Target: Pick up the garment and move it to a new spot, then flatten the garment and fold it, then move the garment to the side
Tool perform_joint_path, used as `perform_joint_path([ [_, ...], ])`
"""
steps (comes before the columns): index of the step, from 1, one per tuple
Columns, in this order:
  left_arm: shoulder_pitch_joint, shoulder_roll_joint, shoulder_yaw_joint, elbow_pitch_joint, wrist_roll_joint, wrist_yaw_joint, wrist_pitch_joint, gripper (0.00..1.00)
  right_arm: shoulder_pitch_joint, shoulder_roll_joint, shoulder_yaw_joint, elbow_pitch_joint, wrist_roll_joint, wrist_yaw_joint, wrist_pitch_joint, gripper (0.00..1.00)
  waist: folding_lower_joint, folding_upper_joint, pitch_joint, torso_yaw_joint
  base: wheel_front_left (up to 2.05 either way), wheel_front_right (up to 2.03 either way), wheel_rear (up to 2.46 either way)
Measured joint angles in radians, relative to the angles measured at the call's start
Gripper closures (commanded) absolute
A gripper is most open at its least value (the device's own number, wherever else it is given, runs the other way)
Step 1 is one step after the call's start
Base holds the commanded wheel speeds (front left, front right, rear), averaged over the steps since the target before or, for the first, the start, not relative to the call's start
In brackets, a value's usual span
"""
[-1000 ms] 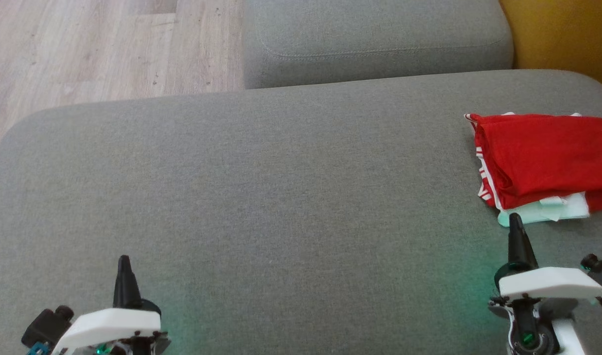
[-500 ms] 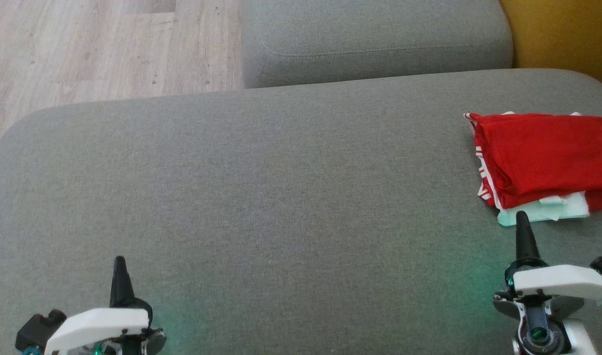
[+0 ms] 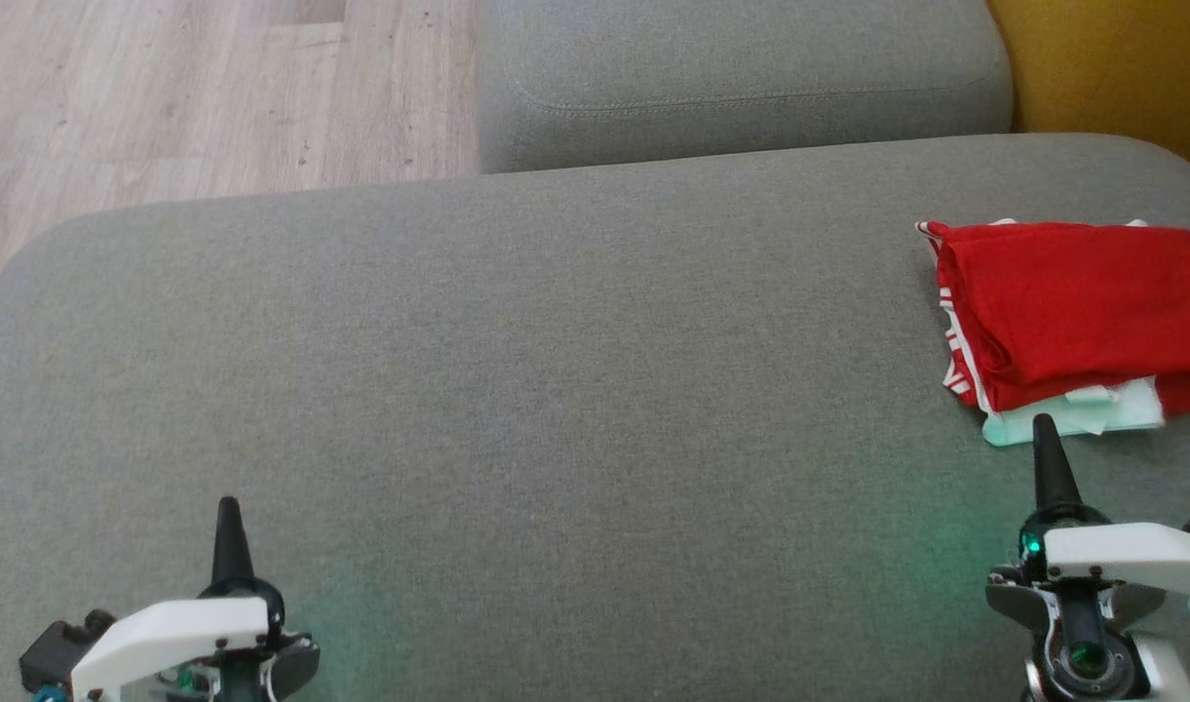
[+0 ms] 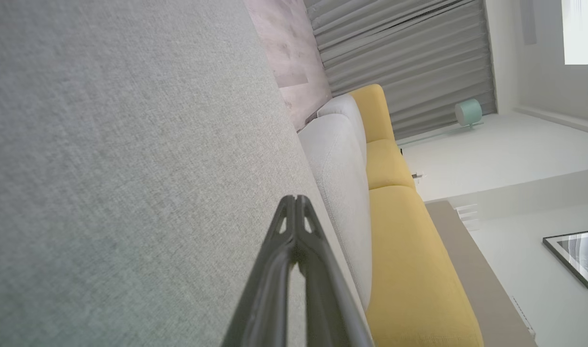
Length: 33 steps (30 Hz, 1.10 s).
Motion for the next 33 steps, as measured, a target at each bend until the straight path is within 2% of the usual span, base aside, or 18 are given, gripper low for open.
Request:
perform_joint_path([
  [33,-0.022,0.0,0.052,-0.02,-0.316,-0.034,0.097,1.0,0.0,0.0,-0.052,-0.049,0.376,0.0,0.097,1.0,0.0,0.0,0.005,-0.004,0.0,0.0,0.0],
])
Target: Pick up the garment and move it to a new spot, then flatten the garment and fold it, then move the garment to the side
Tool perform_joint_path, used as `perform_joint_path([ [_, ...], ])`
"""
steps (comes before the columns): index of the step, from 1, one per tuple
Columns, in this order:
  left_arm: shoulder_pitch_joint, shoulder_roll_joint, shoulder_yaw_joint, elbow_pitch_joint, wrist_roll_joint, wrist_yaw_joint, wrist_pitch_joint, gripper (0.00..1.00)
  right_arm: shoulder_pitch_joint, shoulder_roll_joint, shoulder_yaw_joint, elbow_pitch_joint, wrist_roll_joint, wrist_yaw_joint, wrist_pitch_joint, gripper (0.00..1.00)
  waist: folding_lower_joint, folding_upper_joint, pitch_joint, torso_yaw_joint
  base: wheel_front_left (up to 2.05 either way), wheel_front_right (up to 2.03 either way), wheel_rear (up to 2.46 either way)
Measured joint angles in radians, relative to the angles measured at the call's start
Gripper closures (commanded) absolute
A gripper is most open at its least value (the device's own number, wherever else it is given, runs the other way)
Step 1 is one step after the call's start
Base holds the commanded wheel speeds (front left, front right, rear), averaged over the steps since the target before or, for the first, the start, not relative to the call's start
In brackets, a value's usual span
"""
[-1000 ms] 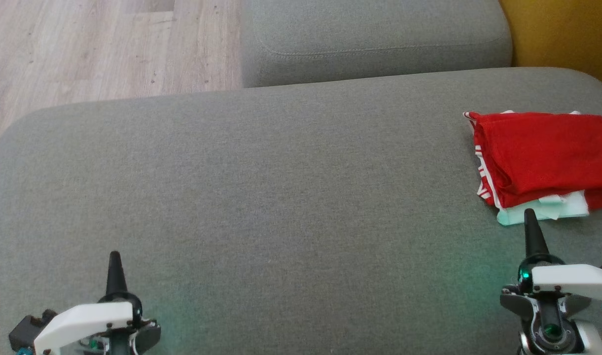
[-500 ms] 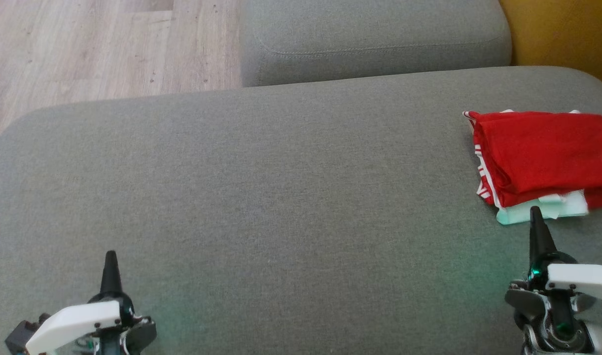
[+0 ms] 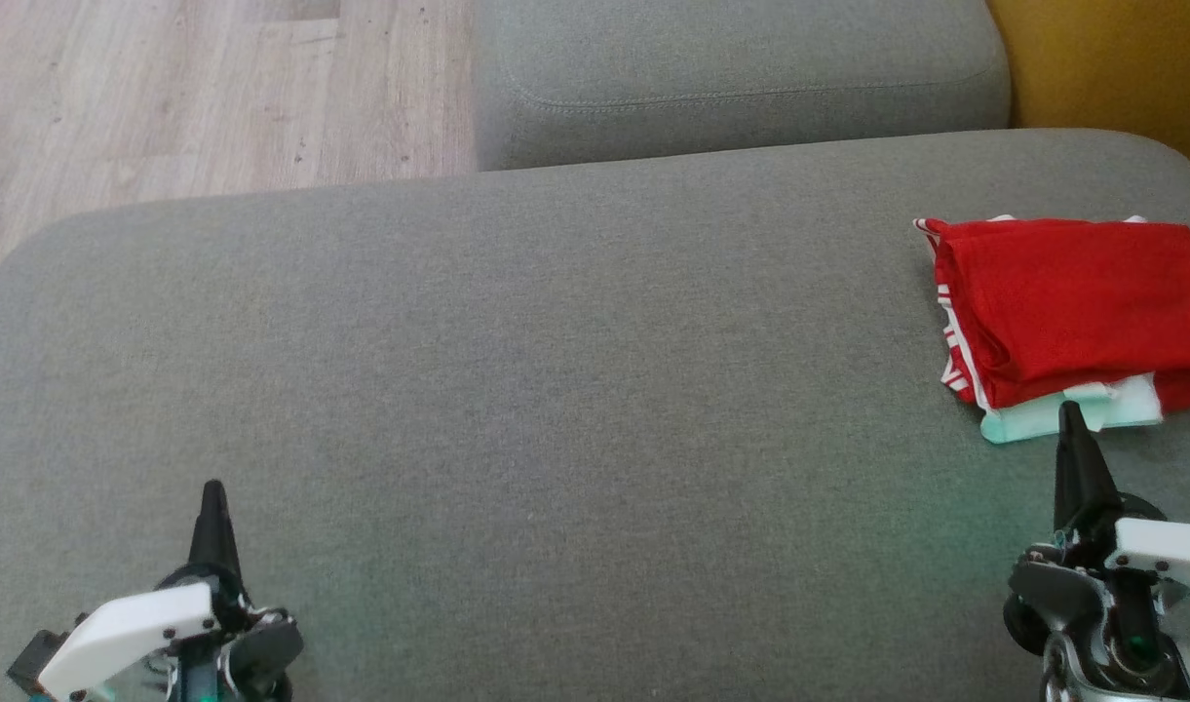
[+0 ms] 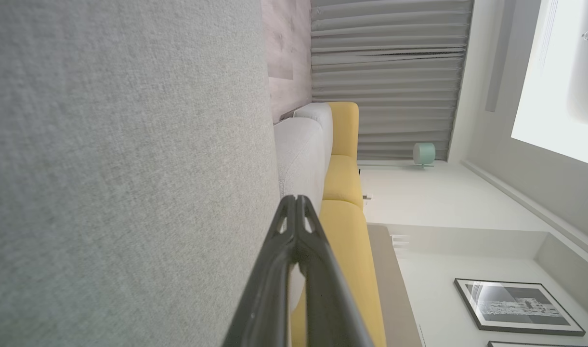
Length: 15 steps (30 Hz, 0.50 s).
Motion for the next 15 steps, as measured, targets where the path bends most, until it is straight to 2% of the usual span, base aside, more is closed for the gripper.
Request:
perform_joint_path([
  [15,0.0,0.0,0.004,0.0,-0.006,0.0,0.0,1.0,0.0,0.0,-0.002,-0.001,0.008,0.0,0.0,1.0,0.0,0.0,0.0,0.0,0.0,0.0,0.0],
])
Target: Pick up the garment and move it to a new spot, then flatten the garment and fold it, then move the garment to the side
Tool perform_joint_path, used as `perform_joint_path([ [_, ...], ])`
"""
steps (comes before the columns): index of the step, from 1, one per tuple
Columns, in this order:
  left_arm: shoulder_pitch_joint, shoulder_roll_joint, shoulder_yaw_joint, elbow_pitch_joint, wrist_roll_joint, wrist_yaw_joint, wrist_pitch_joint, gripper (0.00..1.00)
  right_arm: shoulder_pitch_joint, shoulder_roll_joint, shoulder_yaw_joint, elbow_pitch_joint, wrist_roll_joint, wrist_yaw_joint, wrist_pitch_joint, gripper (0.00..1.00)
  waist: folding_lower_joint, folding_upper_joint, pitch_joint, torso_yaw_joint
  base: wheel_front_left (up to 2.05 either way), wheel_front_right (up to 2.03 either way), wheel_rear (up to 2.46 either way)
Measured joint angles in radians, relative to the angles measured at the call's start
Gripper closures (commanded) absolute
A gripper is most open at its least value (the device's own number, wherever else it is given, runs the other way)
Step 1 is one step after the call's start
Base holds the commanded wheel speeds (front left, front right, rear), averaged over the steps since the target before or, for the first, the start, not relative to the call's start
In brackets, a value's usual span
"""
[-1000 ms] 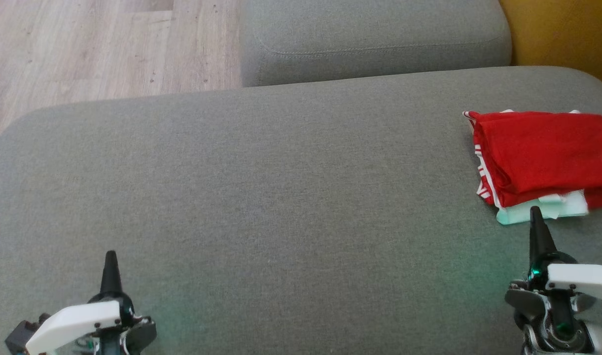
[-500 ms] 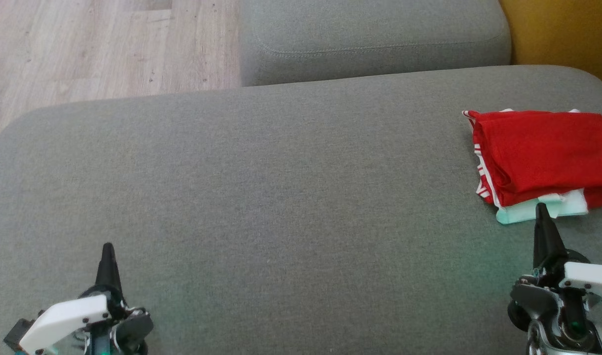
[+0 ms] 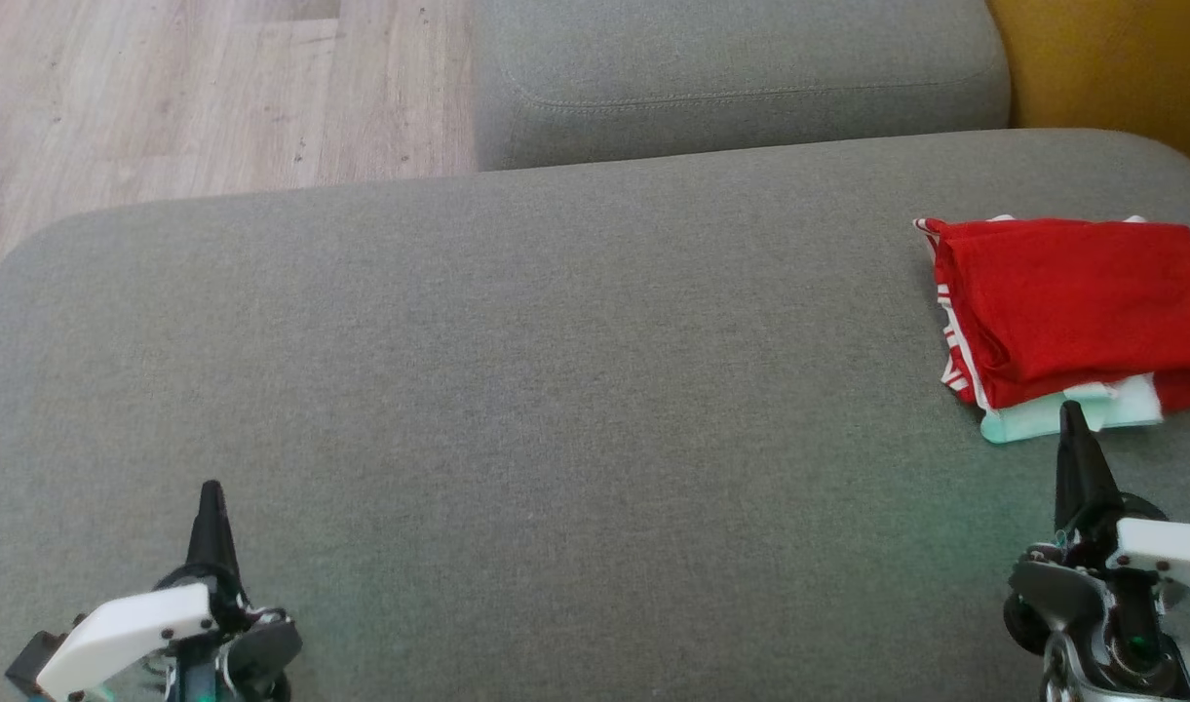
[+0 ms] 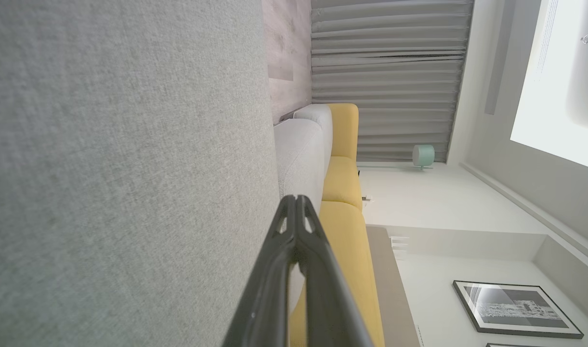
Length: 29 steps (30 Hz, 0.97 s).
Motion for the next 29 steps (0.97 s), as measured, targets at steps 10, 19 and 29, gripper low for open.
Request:
perform_joint_path([
  [10,0.0,0.0,0.0,0.0,0.0,0.0,0.0,1.0,0.0,0.0,0.0,0.0,0.0,0.0,0.0,1.0,0.0,0.0,0.0,0.0,0.0,0.0,0.0],
  [19,0.0,0.0,0.0,0.0,0.0,0.0,0.0,1.0,0.0,0.0,0.0,-0.001,0.0,0.0,0.0,1.0,0.0,0.0,0.0,0.0,0.0,0.0,0.0],
  [29,0.0,0.0,0.0,0.0,0.0,0.0,0.0,1.0,0.0,0.0,0.0,-0.001,0.0,0.0,0.0,1.0,0.0,0.0,0.0,0.0,0.0,0.0,0.0],
])
